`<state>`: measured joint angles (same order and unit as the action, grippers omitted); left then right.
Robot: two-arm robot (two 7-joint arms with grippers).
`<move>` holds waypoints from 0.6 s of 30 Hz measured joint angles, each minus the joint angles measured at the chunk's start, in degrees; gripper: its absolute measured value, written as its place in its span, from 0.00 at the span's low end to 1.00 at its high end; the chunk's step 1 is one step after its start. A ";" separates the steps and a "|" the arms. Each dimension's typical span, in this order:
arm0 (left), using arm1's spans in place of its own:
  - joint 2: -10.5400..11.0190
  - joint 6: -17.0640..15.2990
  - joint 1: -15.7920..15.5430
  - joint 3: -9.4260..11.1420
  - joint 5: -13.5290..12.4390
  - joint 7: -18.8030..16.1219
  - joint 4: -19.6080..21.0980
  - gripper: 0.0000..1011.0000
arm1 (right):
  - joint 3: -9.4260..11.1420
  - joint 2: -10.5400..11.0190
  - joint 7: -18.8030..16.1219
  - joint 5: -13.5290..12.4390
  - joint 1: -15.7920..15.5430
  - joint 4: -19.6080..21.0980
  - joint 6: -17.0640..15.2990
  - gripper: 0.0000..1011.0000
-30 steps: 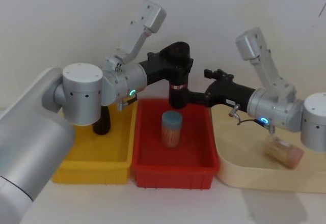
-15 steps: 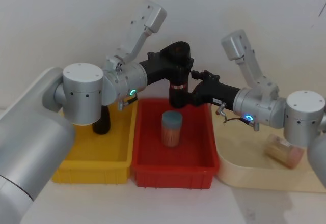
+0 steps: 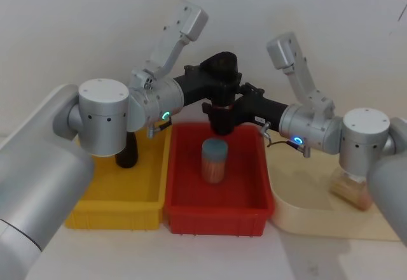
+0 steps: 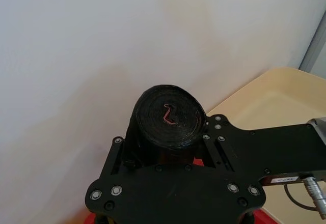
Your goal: Pick up the garbage bag with the one hand and transfer it to the other hand.
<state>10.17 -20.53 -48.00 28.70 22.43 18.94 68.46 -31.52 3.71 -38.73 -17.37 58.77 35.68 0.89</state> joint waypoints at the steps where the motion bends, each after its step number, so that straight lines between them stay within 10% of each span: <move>1: 0.00 0.00 0.00 0.00 0.00 0.00 0.00 0.48 | 0.03 -0.22 -0.05 0.00 0.21 -0.40 0.18 0.99; 18: 0.00 -0.01 0.00 0.00 0.00 0.00 0.01 0.48 | 0.47 -2.34 -0.56 -0.05 2.30 -4.90 2.18 0.65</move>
<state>10.17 -20.54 -47.99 28.70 22.43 18.94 68.47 -31.04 1.37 -39.29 -17.42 61.07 30.77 3.07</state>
